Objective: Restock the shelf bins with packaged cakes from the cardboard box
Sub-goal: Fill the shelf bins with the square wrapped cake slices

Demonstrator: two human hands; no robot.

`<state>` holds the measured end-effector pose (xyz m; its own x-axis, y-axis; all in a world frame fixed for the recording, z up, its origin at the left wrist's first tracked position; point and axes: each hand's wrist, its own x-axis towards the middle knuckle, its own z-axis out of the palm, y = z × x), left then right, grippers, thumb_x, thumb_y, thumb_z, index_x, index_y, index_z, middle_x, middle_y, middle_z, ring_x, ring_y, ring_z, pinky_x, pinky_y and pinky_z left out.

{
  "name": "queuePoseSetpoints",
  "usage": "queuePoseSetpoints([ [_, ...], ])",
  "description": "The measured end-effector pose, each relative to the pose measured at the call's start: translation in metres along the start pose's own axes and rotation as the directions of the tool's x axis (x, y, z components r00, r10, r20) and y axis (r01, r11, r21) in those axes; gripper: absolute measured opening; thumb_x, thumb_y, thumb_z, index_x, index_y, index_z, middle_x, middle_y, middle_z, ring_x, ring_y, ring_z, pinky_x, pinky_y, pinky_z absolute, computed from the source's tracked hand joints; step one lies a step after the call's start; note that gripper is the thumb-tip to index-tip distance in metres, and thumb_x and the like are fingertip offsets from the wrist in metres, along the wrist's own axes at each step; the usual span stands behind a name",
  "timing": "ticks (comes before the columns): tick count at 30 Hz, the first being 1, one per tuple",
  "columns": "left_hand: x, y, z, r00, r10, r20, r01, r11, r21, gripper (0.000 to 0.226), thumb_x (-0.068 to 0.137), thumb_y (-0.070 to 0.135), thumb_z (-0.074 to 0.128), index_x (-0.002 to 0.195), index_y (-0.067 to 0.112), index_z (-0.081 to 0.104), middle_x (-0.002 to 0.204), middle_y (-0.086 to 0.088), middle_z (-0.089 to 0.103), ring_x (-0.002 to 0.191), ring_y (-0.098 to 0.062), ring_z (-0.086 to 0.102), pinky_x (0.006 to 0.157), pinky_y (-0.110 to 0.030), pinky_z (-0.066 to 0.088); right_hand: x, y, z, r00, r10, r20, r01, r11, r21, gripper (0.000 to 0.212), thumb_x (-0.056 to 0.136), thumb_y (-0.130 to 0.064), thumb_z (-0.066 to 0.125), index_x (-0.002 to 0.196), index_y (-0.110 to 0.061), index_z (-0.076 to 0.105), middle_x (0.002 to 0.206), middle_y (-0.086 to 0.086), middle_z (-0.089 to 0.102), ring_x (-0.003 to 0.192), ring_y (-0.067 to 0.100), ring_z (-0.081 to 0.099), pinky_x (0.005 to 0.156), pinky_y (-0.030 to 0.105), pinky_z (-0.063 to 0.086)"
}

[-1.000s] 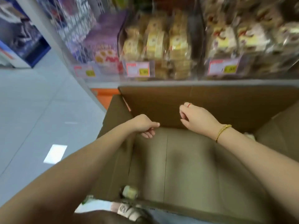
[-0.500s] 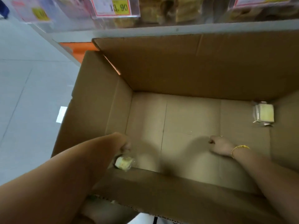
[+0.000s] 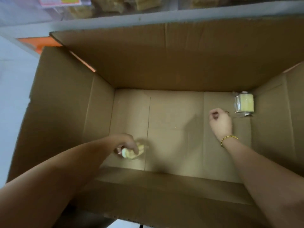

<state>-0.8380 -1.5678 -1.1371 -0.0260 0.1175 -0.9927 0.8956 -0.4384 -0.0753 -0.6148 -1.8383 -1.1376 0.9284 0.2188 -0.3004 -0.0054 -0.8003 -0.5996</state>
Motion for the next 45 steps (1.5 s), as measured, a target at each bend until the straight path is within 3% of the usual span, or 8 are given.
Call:
queuePoseSetpoints([
  [6, -0.040, 0.106, 0.006, 0.816, 0.287, -0.502, -0.323, 0.946, 0.015, 0.061, 0.071, 0.030, 0.081, 0.116, 0.006, 0.047, 0.102, -0.004, 0.057, 0.091, -0.021, 0.055, 0.064, -0.024, 0.039, 0.042, 0.014, -0.030, 0.980, 0.142, -0.140, -0.159, 0.981, -0.116, 0.057, 0.086, 0.001, 0.054, 0.140, -0.007, 0.039, 0.153, 0.018, 0.023, 0.134, 0.036, 0.033, 0.105, 0.035, 0.030],
  [21, 0.000, 0.104, 0.035, 0.755, 0.068, -0.652, -0.405, 0.830, -0.383, 0.066, 0.069, 0.040, 0.084, 0.104, 0.008, 0.038, 0.094, -0.004, 0.053, 0.081, -0.019, 0.053, 0.059, -0.027, 0.036, 0.078, 0.045, -0.039, 0.944, 0.280, -0.172, -0.308, 0.937, -0.163, 0.059, 0.082, -0.010, 0.067, 0.133, -0.007, 0.037, 0.128, 0.025, 0.045, 0.116, 0.044, 0.048, 0.094, 0.047, 0.043],
  [25, 0.014, 0.101, 0.040, 0.792, 0.056, -0.608, -0.411, 0.785, -0.463, 0.070, 0.056, 0.032, 0.092, 0.106, 0.001, 0.054, 0.095, -0.006, 0.066, 0.084, -0.020, 0.065, 0.065, -0.030, 0.051, 0.077, 0.040, -0.032, 0.970, 0.245, 0.012, -0.244, 0.970, -0.018, 0.063, 0.068, -0.017, 0.074, 0.125, -0.020, 0.047, 0.115, 0.010, 0.059, 0.102, 0.032, 0.059, 0.083, 0.037, 0.049],
  [27, 0.013, 0.102, 0.041, 0.830, 0.084, -0.551, -0.388, 0.796, -0.464, 0.065, 0.054, 0.032, 0.093, 0.103, 0.003, 0.062, 0.091, -0.005, 0.070, 0.080, -0.017, 0.067, 0.062, -0.026, 0.051, 0.074, 0.030, -0.030, 0.906, 0.282, 0.315, -0.362, 0.902, 0.234, 0.059, 0.069, -0.016, 0.070, 0.125, -0.021, 0.050, 0.106, 0.004, 0.064, 0.090, 0.025, 0.063, 0.085, 0.040, 0.052],
  [30, 0.004, 0.107, 0.045, 0.886, 0.115, -0.450, -0.358, 0.786, -0.504, 0.044, 0.061, 0.031, 0.091, 0.094, 0.011, 0.069, 0.086, -0.001, 0.069, 0.076, -0.015, 0.065, 0.057, -0.021, 0.048, 0.059, 0.015, -0.034, 0.566, 0.143, 0.812, -0.761, 0.470, 0.448, 0.034, 0.080, -0.007, 0.060, 0.114, -0.010, 0.053, 0.099, 0.012, 0.064, 0.088, 0.028, 0.063, 0.086, 0.047, 0.050],
  [33, 0.001, 0.109, 0.045, 0.891, 0.055, -0.451, -0.376, 0.648, -0.663, 0.049, 0.063, 0.022, 0.090, 0.104, 0.009, 0.067, 0.091, -0.003, 0.069, 0.079, -0.019, 0.067, 0.062, -0.025, 0.053, 0.043, 0.018, -0.030, 0.427, -0.099, 0.899, -0.860, 0.265, 0.437, 0.060, 0.047, -0.005, 0.083, 0.103, -0.008, 0.061, 0.109, 0.020, 0.064, 0.096, 0.037, 0.066, 0.083, 0.054, 0.054],
  [38, -0.042, 0.114, 0.013, 0.935, 0.293, -0.199, -0.297, 0.345, -0.890, 0.031, 0.081, 0.019, 0.073, 0.109, 0.012, 0.061, 0.081, -0.002, 0.073, 0.070, -0.013, 0.069, 0.055, -0.022, 0.054, 0.045, -0.003, -0.034, 0.343, -0.288, 0.894, -0.843, 0.324, 0.429, 0.085, 0.053, 0.001, 0.081, 0.132, -0.015, 0.053, 0.125, 0.024, 0.058, 0.110, 0.046, 0.059, 0.089, 0.062, 0.048],
  [45, -0.115, 0.117, -0.036, 0.695, 0.657, -0.292, -0.343, -0.053, -0.938, 0.090, 0.045, 0.024, 0.097, 0.124, 0.004, 0.059, 0.127, -0.022, 0.060, 0.107, -0.036, 0.064, 0.081, -0.052, 0.056, 0.041, -0.078, -0.054, 0.289, -0.479, 0.829, -0.808, 0.342, 0.480, 0.086, 0.067, 0.005, 0.073, 0.143, -0.014, 0.038, 0.135, 0.025, 0.048, 0.094, 0.040, 0.068, 0.099, 0.069, 0.032],
])
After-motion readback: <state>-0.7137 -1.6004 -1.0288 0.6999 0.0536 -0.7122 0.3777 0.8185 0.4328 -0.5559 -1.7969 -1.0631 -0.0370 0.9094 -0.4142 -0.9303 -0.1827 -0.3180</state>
